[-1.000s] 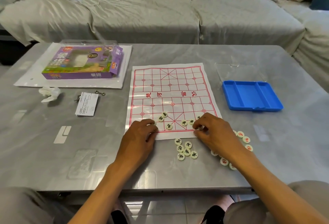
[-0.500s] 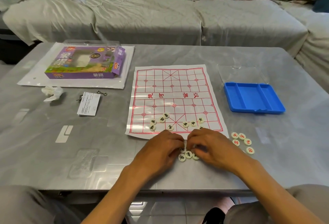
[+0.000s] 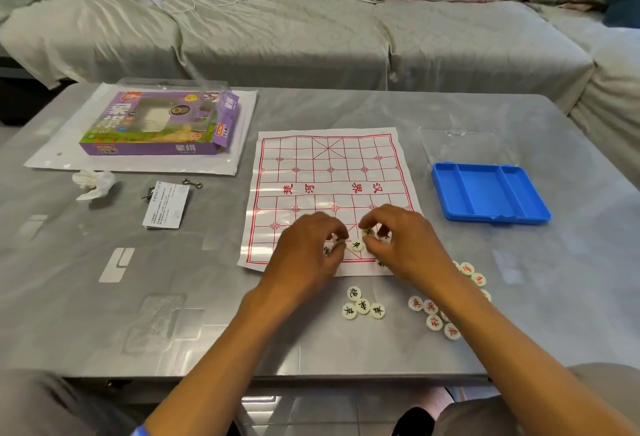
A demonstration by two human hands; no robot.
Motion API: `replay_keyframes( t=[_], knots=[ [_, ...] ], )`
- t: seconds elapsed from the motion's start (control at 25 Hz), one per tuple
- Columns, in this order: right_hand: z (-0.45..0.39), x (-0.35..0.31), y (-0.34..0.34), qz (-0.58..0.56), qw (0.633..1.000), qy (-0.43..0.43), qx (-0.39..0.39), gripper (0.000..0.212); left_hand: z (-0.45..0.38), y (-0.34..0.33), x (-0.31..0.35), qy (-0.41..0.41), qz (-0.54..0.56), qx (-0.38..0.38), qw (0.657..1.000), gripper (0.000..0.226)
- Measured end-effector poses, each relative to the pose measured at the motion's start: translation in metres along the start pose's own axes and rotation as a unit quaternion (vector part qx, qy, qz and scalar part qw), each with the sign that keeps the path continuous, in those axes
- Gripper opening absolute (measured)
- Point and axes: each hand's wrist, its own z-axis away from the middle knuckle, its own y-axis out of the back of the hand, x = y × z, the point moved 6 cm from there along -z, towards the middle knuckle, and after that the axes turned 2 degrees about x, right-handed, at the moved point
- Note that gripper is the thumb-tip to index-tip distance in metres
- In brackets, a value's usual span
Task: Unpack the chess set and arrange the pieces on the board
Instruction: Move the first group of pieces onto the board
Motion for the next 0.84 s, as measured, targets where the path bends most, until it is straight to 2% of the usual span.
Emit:
replay_keyframes(
  t=[0.08, 0.16, 0.28, 0.4, 0.48, 0.64, 0.84],
  knots=[
    [-0.016, 0.007, -0.009, 0.03, 0.999, -0.027, -0.025, 0.018, -0.018, -0.01, -0.009, 0.033, -0.034, -0.039, 0.998, 0.014],
    [-0.015, 0.008, -0.014, 0.076, 0.996, -0.027, -0.041, 0.019, -0.019, -0.021, -0.009, 0.026, -0.072, -0.085, 0.993, 0.018],
    [0.017, -0.005, -0.002, 0.079, 0.996, 0.03, -0.01, 0.02, 0.01, -0.016, 0.002, -0.049, -0.038, -0.05, 0.997, 0.023],
    [0.061, -0.014, -0.006, 0.041, 0.989, 0.073, -0.119, 0.028, 0.049, -0.022, 0.012, -0.079, -0.029, -0.121, 0.989, 0.038],
    [0.076, -0.013, -0.017, 0.063, 0.979, 0.09, -0.172, 0.033, 0.066, -0.028, 0.01, -0.079, -0.043, -0.135, 0.987, 0.036],
    [0.073, -0.014, -0.024, 0.066, 0.985, 0.083, -0.138, 0.022, 0.068, -0.029, 0.007, -0.066, -0.042, -0.096, 0.992, 0.02],
    [0.076, -0.016, -0.029, 0.049, 0.99, 0.073, -0.111, 0.025, 0.063, -0.03, 0.008, -0.068, -0.029, -0.075, 0.994, 0.034]
  ],
)
